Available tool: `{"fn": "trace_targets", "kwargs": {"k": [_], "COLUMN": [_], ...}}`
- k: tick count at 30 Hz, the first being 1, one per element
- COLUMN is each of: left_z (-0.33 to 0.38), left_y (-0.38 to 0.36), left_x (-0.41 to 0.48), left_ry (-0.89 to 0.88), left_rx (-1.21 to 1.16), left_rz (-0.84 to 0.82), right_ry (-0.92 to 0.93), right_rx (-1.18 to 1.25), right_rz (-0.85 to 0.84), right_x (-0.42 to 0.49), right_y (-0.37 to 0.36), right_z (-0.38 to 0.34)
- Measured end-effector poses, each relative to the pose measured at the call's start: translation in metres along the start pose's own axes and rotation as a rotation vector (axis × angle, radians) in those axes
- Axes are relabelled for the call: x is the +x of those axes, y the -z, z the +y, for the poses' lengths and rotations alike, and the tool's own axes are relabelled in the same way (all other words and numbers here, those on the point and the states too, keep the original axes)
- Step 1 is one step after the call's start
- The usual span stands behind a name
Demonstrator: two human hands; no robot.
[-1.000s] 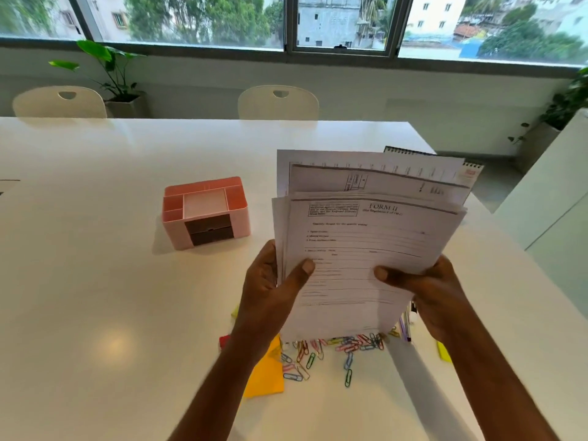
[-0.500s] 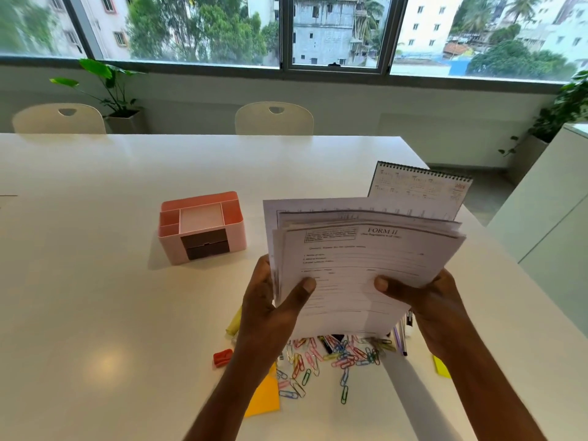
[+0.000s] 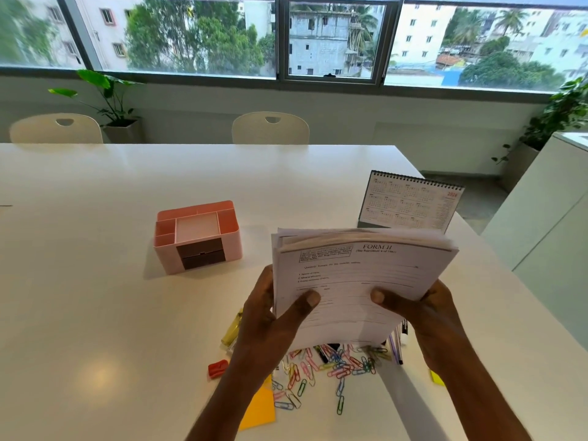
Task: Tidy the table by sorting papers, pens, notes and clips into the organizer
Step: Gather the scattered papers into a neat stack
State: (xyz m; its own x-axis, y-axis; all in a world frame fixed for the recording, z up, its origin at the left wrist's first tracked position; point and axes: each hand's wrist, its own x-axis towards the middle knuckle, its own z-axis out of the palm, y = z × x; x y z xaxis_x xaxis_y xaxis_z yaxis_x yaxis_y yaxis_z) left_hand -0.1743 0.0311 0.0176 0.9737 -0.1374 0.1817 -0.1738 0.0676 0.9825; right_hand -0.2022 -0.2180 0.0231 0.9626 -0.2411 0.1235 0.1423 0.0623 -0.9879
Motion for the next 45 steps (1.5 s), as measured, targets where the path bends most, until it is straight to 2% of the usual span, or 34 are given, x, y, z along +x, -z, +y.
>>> {"fn": "trace_targets", "kwargs": {"k": [6, 14, 18, 21, 27, 33, 38, 41, 45], "left_z": [-0.008, -0.01, -0.005, -0.007, -0.024, -0.02, -0.027, -0.023, -0.011], "left_y": [-0.003, -0.006, -0.009, -0.007, -0.009, -0.007, -0.009, -0.007, 0.004], "left_x": [-0.002, -0.002, 0.001, 0.003, 0.001, 0.005, 0.002, 0.004, 0.014], "left_ry": [0.025, 0.038, -0.015, -0.025, 0.089, 0.06, 0.118, 0.064, 0.01], "left_rx": [-0.019, -0.081, -0.071, -0.052, -0.054, -0.081, -0.089, -0.087, -0.301], "left_rz": [0.018, 0.083, 0.104, 0.111, 0.137, 0.12, 0.14, 0.166, 0.239], "right_ry": [-0.034, 0.005, 0.032, 0.037, -0.065, -0.059, -0.08, -0.082, -0.051], "right_rx": [0.003, 0.037, 0.035, 0.032, -0.013, -0.006, -0.013, -0.013, -0.032], "right_rz": [-0.004, 0.108, 0.128, 0.101, 0.086, 0.064, 0.034, 0.008, -0.022], "right_x": [-0.008, -0.012, -0.012, -0.011, -0.01, -0.004, -0.006, -0.002, 0.004], "right_y": [-0.003, -0.017, -0.019, -0.018, -0.016, -0.016, -0.017, -0.015, -0.005], "right_z": [0.017, 0.017, 0.013, 0.015, 0.039, 0.034, 0.042, 0.036, 0.014]}}
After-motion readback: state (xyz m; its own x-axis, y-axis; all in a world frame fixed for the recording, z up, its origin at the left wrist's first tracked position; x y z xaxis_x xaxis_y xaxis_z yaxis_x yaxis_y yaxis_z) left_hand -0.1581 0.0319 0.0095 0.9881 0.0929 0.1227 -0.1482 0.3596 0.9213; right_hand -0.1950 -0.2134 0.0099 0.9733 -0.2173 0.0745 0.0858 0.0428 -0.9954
